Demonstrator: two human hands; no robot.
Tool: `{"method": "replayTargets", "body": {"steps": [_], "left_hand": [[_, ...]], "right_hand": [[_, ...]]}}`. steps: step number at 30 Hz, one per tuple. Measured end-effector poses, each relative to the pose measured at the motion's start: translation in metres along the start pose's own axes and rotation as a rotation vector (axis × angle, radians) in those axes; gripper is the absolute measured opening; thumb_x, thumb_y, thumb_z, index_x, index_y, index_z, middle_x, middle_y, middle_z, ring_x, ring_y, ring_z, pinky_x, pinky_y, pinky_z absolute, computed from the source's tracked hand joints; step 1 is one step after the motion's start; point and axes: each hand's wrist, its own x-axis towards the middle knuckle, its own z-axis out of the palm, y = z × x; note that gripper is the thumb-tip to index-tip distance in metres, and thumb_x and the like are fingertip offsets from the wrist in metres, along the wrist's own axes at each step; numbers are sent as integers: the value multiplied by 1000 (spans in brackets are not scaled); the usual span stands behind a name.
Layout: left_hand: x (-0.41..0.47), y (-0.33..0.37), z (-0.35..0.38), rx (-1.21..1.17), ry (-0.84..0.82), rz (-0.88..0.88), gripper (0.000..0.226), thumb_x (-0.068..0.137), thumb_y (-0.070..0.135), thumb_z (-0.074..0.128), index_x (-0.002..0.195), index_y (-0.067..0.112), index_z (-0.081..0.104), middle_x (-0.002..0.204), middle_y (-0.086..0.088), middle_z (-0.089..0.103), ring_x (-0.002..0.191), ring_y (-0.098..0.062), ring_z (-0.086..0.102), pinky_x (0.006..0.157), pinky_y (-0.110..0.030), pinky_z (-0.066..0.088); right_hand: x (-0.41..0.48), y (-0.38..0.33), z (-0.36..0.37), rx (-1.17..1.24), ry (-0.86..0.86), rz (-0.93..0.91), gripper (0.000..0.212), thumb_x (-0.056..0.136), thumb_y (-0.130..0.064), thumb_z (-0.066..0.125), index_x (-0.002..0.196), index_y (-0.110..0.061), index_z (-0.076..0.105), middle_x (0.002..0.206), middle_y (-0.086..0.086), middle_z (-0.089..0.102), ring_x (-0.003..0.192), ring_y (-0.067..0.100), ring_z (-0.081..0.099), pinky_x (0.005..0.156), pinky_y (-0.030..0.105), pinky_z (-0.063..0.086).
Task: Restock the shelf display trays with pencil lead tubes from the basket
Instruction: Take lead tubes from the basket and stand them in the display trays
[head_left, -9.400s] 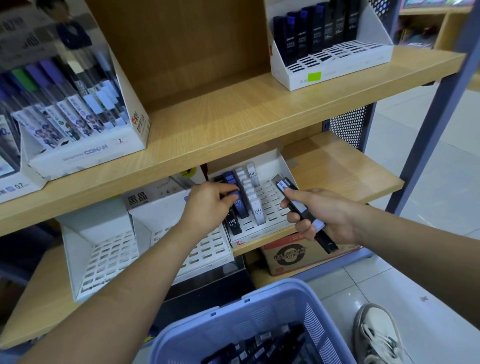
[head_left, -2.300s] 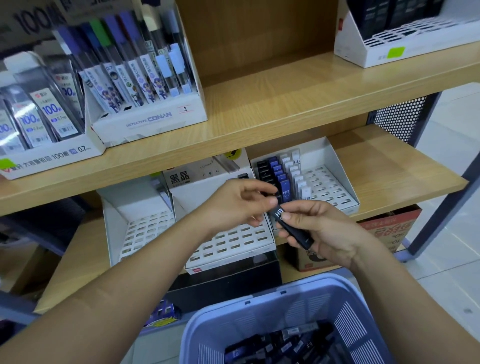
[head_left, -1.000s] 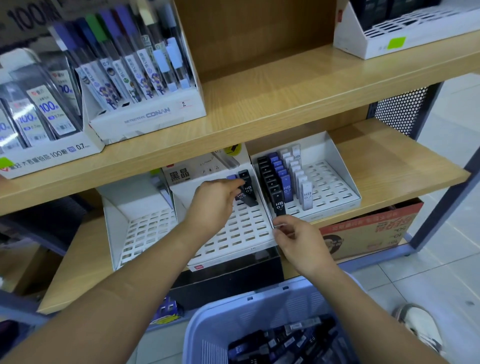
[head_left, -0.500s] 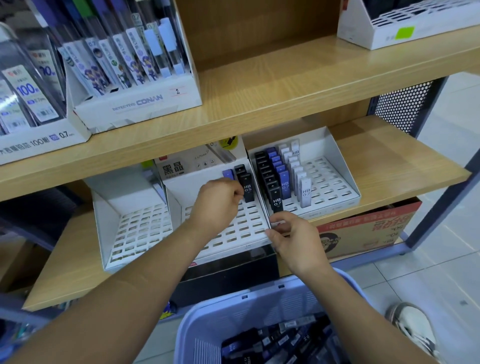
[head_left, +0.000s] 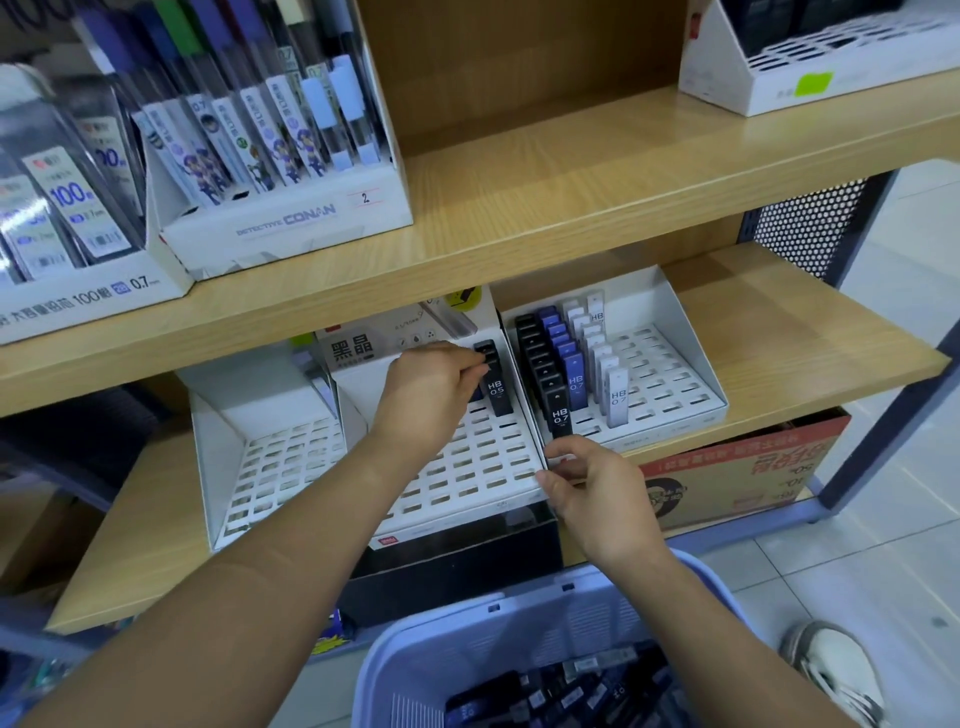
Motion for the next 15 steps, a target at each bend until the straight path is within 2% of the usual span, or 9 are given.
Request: {"method": "replayTargets", "body": {"steps": [3,6,8,10,12,13,15], "left_hand": [[5,-1,2,101,-43,60,27,87,18,53,77,3,73,75,-12,69,71,-28,65,62,-36,54],[7,-2,3,194,-54,107,25,85,15,53,71,4,71,69,-11,66,61,-28,62,54,-34,53],[6,1,-1,205,-66,116,24,87,15,54,79,2,72,75,-14,67,66,-31,63,59,-36,54],[1,9,-10,183,-72,70,23,92,17,56,103,3,70,96,-18,68,86,-34,64,72,-40,54],[-4,19,-21,159,-70,18,31,93,18,55,121,10,63,113,-13,65,103,-32,59,82,-39,51],[-8,25,-28,141,-83,12,32,92,16,53,122,13,62,115,-9,65,104,-28,59,83,-36,50],[-18,39,-42,104,-157,5,29,90,14,51,115,20,67,109,0,68,93,-17,58,81,-27,47]], "right_hand": [[0,1,0,-15,4,-21,21,92,-18,67,113,-22,65,94,-9,68,85,9,66,78,25,53],[0,0,-1,-35,-13,-32,22,92,-19,66,114,-22,65,93,-10,67,84,9,66,78,25,53],[-2,-1,-4,-67,-20,-50,23,93,-22,65,116,-23,65,93,-10,67,85,9,65,78,25,52],[-4,-5,-12,-117,-24,-77,23,94,-25,62,117,-24,62,91,-9,66,84,11,65,79,26,50],[-4,-8,-25,-182,-44,-94,22,95,-26,59,117,-26,60,87,-7,67,80,15,66,76,26,50],[-3,-9,-32,-214,-74,-89,19,95,-25,59,114,-27,60,85,-6,67,78,16,66,75,27,50],[-5,-11,-48,-319,-174,-80,12,93,-22,61,104,-26,63,88,-3,68,80,18,65,77,27,50]]}}
